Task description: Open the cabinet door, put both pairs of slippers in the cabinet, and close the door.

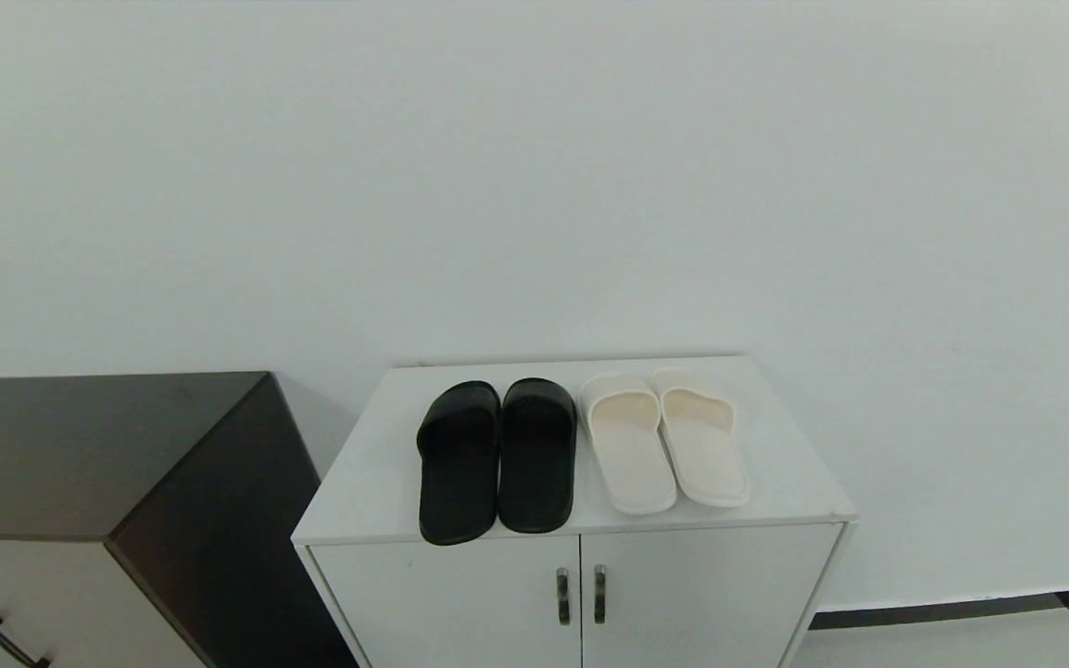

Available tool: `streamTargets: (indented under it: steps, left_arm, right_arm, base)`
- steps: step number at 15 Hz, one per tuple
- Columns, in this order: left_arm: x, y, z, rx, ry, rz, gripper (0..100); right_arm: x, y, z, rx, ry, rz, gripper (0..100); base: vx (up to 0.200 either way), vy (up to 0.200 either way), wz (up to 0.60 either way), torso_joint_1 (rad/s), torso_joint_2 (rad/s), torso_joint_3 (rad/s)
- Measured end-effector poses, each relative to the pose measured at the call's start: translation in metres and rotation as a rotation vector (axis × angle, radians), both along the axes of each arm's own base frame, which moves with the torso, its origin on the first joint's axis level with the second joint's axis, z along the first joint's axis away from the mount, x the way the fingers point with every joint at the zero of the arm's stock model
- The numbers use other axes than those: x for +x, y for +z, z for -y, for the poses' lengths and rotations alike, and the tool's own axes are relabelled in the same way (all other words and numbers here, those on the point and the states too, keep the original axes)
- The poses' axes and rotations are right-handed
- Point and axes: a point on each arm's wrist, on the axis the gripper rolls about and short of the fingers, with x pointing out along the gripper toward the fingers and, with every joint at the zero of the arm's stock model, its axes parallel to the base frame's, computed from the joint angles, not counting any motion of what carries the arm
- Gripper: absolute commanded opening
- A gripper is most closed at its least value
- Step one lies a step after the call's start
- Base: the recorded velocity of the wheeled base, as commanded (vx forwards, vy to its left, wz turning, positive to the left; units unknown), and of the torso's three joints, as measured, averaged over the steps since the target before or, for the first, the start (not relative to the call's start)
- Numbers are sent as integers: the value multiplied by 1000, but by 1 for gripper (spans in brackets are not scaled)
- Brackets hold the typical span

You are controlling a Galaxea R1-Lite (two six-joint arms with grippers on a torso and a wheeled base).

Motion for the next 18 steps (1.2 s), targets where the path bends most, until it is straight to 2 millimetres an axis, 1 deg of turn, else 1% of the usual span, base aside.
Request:
streamTargets:
  steps: [1,2,4,5,6,8,12,15,18]
  left_arm:
    - [0,0,0,0,0,0,0]
    - [0,0,0,0,0,0,0]
    - [0,0,0,0,0,0,0]
    - [0,0,0,0,0,0,0]
    - [0,0,0,0,0,0,0]
    - [0,0,0,0,0,0,0]
    - [0,0,0,0,0,0,0]
    - [0,0,0,0,0,0,0]
    - [0,0,0,0,0,0,0]
  right_arm:
    - [0,1,0,-1,3,4,100]
    - [-1,8,0,19,9,22,100]
    - [-2,38,0,74,37,58,100]
    - [4,51,-1,86,62,28,100]
    - [13,60,-2,94,91,-17,100]
    - [36,71,-3,113,157,-98,100]
    - [93,86,-16,132,278,-195,100]
    - [128,95,-37,135,312,-250,100]
    - [151,106,-66,129,314,-278,100]
  base:
    - [0,0,0,0,0,0]
    - [0,0,0,0,0,0]
    - [0,0,0,0,0,0]
    - [0,0,0,0,0,0]
    - [0,0,0,0,0,0]
    - [0,0,0,0,0,0]
    - [0,0,0,0,0,0]
    - [0,0,0,0,0,0]
    - [0,0,0,0,0,0]
